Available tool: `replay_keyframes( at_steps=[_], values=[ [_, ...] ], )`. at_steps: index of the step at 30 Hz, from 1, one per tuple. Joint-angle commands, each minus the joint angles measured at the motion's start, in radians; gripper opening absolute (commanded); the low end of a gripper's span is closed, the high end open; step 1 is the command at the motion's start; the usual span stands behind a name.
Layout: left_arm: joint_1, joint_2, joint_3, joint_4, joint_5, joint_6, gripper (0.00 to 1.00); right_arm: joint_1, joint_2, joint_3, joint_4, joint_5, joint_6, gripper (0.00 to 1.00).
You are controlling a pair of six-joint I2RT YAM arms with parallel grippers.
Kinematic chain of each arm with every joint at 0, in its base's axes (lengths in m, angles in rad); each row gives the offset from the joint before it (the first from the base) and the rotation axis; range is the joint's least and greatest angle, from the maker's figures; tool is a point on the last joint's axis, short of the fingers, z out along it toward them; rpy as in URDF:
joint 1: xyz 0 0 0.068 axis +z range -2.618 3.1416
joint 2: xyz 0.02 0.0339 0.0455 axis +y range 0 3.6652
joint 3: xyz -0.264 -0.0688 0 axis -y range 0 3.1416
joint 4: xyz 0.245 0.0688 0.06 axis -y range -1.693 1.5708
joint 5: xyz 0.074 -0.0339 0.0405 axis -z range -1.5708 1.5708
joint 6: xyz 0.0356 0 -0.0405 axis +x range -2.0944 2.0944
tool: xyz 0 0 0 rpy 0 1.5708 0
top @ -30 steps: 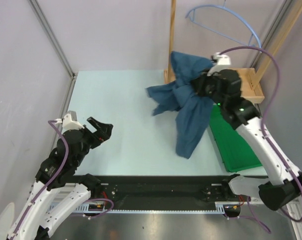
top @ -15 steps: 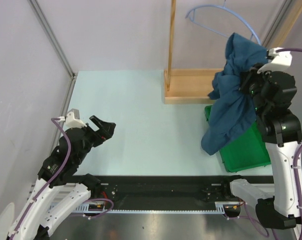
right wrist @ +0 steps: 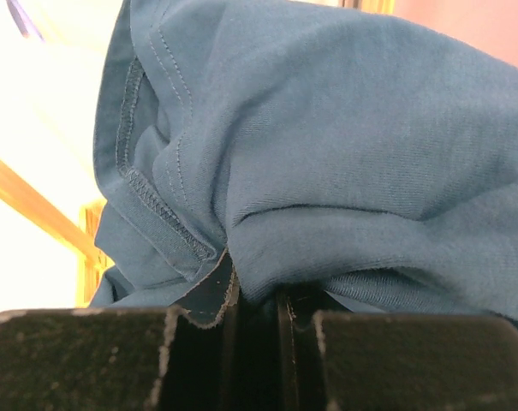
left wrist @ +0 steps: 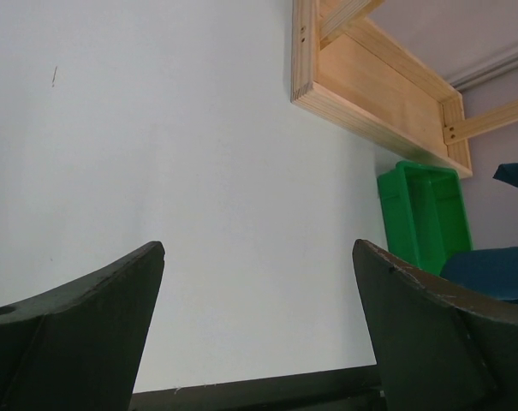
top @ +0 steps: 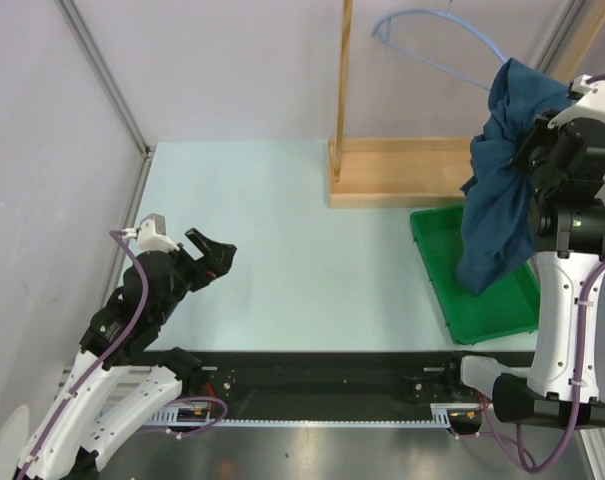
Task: Remove the t-shirt from the hanger
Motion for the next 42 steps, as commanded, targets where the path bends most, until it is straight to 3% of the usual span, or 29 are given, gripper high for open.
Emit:
replay_keyframes(
  at_steps=[1, 9, 15, 21, 28, 32, 37, 42],
  values=[
    [0.004, -0.019, 0.011, 0.026, 0.011, 0.022, 0.96, -0.015, -0.076, -0.147, 0.049, -0.067, 0.035, 0.00],
    [0.005, -0.023, 0.009, 0.022, 0.008, 0.073, 0.96, -0.020, -0.219, -0.364, -0.134, 0.159, 0.150, 0.00],
    [0.005, -0.022, -0.037, 0.065, 0.048, 0.071, 0.96, -0.024, -0.319, -0.503, -0.226, 0.226, 0.241, 0.00],
    [0.003, -0.003, -0.047, 0.077, 0.073, 0.071, 0.96, -0.031, -0.261, -0.540, -0.332, 0.432, 0.449, 0.00],
    [0.005, -0.016, -0.054, 0.083, 0.074, 0.057, 0.96, -0.049, -0.080, -0.507, -0.268, 0.484, 0.648, 0.00],
    [0.004, -0.019, -0.041, 0.063, 0.080, 0.056, 0.96, -0.141, 0.052, -0.482, -0.199, 0.481, 0.750, 0.00],
    [0.003, -0.049, -0.023, 0.028, 0.057, 0.071, 0.96, -0.316, 0.276, -0.465, -0.018, 0.241, 0.652, 0.00],
    [0.004, -0.071, -0.026, 0.025, 0.033, 0.076, 0.97, -0.241, 0.403, -0.382, -0.002, 0.144, 0.433, 0.00]
  ],
)
